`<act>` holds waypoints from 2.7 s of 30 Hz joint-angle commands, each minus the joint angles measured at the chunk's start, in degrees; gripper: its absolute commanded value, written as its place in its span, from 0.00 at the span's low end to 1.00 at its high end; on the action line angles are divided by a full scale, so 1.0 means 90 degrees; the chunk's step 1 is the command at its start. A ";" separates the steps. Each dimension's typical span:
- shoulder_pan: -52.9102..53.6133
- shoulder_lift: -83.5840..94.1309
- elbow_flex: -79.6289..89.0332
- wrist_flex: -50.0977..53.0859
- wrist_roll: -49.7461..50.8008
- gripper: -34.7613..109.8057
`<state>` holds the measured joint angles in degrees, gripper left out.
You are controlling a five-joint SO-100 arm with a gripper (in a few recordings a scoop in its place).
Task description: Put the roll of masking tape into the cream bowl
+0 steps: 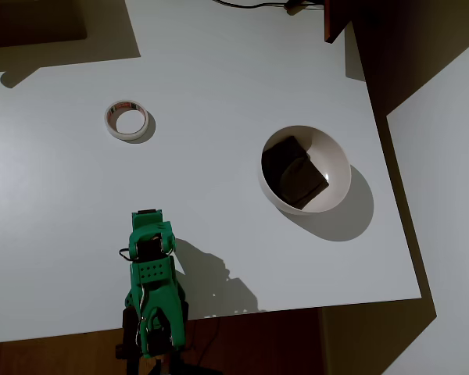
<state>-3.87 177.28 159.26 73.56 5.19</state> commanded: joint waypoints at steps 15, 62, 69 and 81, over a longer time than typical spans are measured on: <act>-0.0127 -0.5342 -0.5684 0.0674 -0.0127 0.18; -0.0264 -1.4395 -1.5283 0.1934 -0.0283 0.35; -0.0469 -1.4541 -1.5293 0.1592 -0.0176 0.36; -0.0420 -1.4863 -1.5293 0.1133 -0.0107 0.36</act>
<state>-7.38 41.31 25.40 84.46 3.69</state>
